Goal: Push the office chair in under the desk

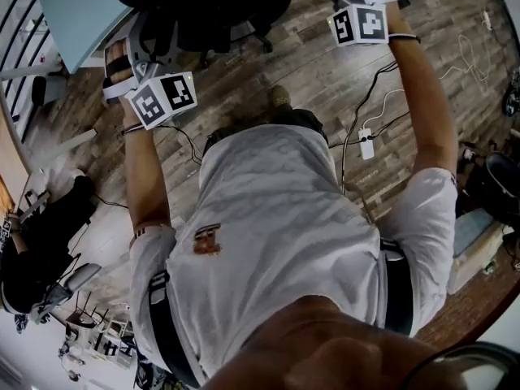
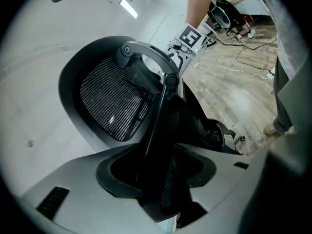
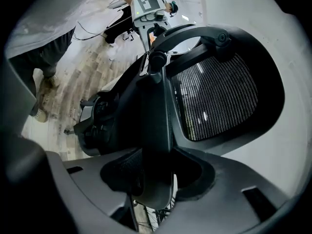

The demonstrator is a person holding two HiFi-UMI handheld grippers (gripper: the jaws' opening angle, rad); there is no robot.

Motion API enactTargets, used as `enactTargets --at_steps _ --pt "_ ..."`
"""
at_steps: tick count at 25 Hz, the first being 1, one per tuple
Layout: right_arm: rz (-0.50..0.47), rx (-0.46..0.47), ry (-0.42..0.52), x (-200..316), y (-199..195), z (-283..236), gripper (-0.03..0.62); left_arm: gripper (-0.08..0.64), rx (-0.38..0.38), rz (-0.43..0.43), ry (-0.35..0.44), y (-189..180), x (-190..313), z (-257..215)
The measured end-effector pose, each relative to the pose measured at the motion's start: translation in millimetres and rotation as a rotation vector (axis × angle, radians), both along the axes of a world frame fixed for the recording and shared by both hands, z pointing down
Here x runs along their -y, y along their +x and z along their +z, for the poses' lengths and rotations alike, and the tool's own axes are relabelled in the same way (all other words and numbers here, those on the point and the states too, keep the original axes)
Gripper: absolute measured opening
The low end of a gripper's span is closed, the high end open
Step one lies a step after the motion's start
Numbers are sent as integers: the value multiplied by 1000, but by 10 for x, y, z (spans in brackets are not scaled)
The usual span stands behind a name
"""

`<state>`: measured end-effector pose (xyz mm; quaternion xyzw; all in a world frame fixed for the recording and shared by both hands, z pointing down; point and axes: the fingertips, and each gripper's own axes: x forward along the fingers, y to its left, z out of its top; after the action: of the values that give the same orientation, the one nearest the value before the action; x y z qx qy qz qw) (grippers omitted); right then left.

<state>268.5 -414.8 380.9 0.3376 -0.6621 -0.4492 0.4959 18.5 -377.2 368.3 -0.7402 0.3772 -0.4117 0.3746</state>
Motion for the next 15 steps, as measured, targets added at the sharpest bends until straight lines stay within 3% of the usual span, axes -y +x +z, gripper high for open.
enactTargets --at_steps 15 --pt "-121 -10 -2 1020 540 -14 199 229 -5 -132 0 592 808 14"
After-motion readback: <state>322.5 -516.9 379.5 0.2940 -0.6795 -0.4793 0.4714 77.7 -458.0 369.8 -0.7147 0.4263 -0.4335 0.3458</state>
